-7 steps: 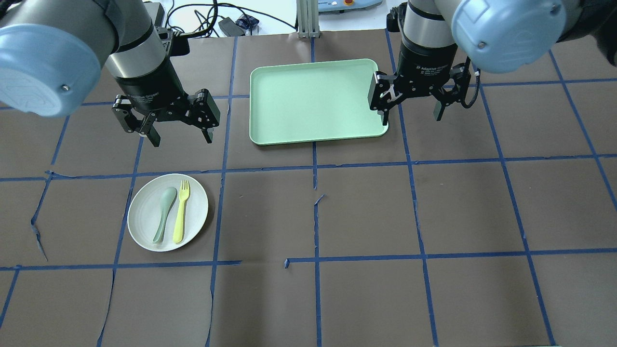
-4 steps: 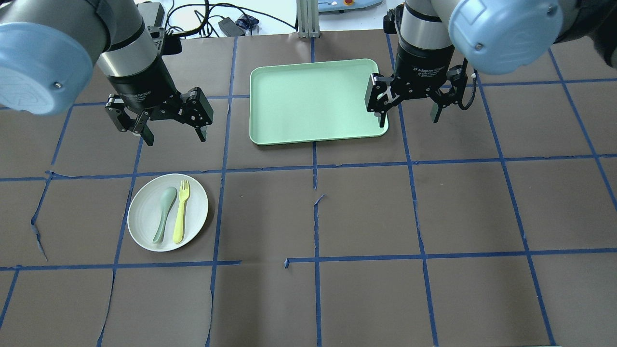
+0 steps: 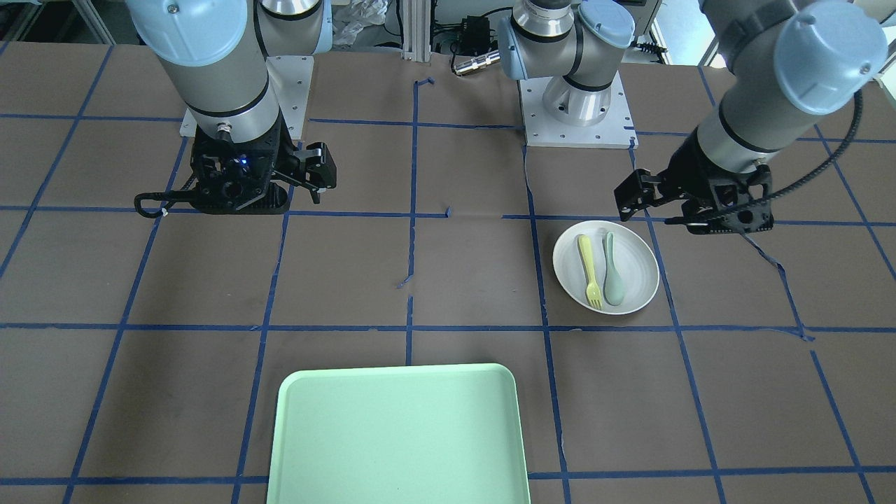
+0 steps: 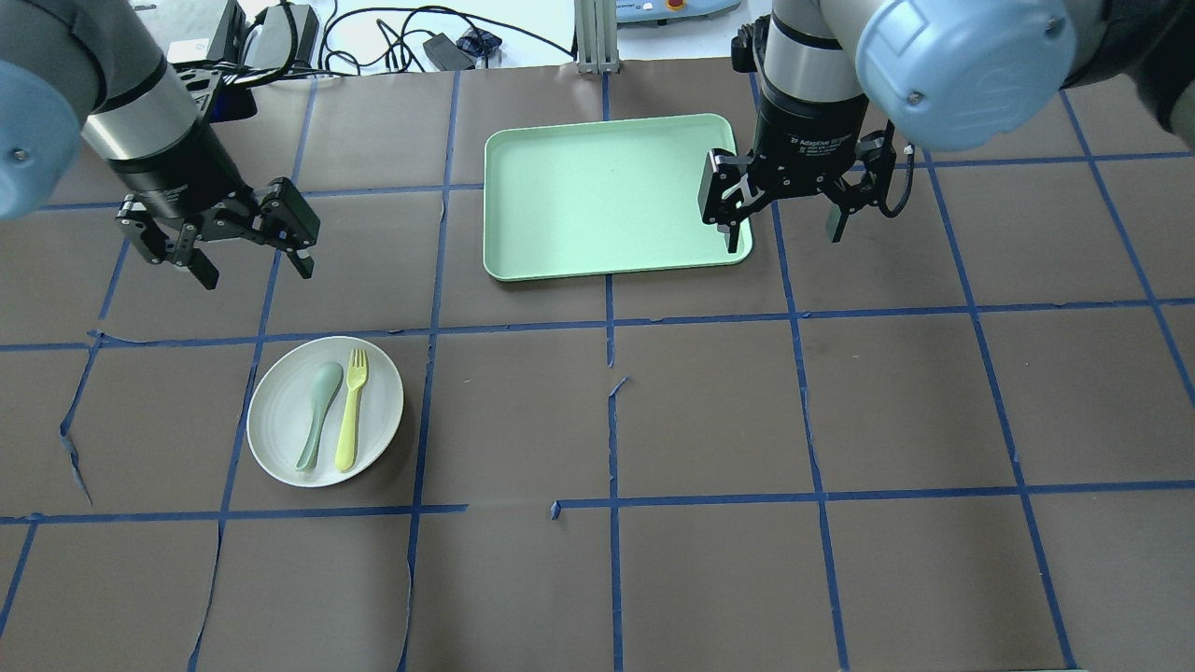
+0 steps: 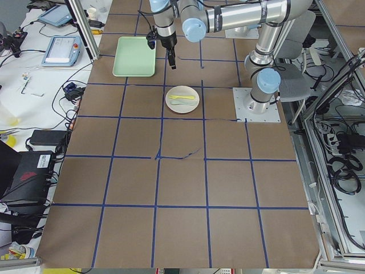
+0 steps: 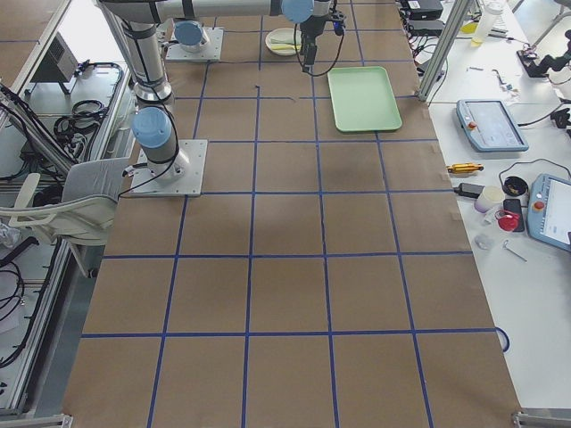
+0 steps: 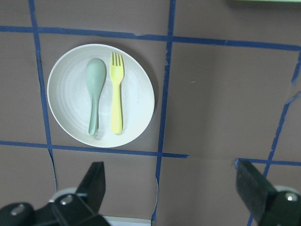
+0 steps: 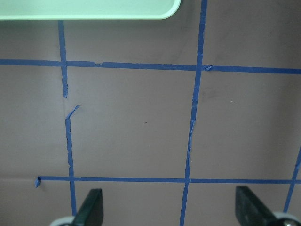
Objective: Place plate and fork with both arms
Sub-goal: 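Move the left gripper down to the white plate's rim and grasp it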
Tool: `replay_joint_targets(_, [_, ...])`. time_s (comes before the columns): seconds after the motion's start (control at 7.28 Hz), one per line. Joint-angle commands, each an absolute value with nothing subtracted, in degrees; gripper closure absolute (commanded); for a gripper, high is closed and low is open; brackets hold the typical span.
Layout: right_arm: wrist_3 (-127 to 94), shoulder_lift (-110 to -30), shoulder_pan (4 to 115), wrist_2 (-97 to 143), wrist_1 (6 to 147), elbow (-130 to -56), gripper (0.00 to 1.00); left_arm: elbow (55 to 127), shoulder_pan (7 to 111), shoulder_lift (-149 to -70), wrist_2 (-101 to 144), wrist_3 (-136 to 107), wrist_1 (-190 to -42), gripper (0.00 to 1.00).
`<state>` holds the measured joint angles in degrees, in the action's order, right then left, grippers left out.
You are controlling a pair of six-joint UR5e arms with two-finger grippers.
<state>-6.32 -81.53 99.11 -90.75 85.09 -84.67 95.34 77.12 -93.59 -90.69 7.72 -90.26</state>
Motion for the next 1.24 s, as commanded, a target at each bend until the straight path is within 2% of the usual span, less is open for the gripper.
replay_joint_targets(0.0, [-6.3,-81.5,99.2,-90.6,85.3,-84.7,0.0,103.6,66.7,-94.4,-90.4,19.0,-80.9,0.0])
replay_joint_targets(0.27, [-6.4,-81.4,99.2,-90.4,85.3,-84.9,0.0,114.4,63.2,-96.1,-90.3,25.0,-65.7,0.0])
replay_joint_targets(0.41, [-6.4,-81.4,99.2,-90.4,85.3,-85.0,0.0,117.3,62.2,-97.7,-90.3,27.6,-61.8,0.0])
replay_joint_targets(0.55, [-6.4,-81.2,99.2,-90.4,85.3,-85.0,0.0,118.1,60.5,-100.0,-89.0,30.3,-61.4,0.11])
replay_joint_targets(0.96, [-6.9,-80.9,99.4,-90.4,85.3,-85.0,0.0,118.9,57.2,-103.3,-84.3,30.9,-61.9,0.18])
replay_joint_targets(1.1, [-6.9,-80.8,99.4,-90.4,85.3,-84.9,0.0,119.0,57.2,-103.4,-84.3,30.9,-62.0,0.25])
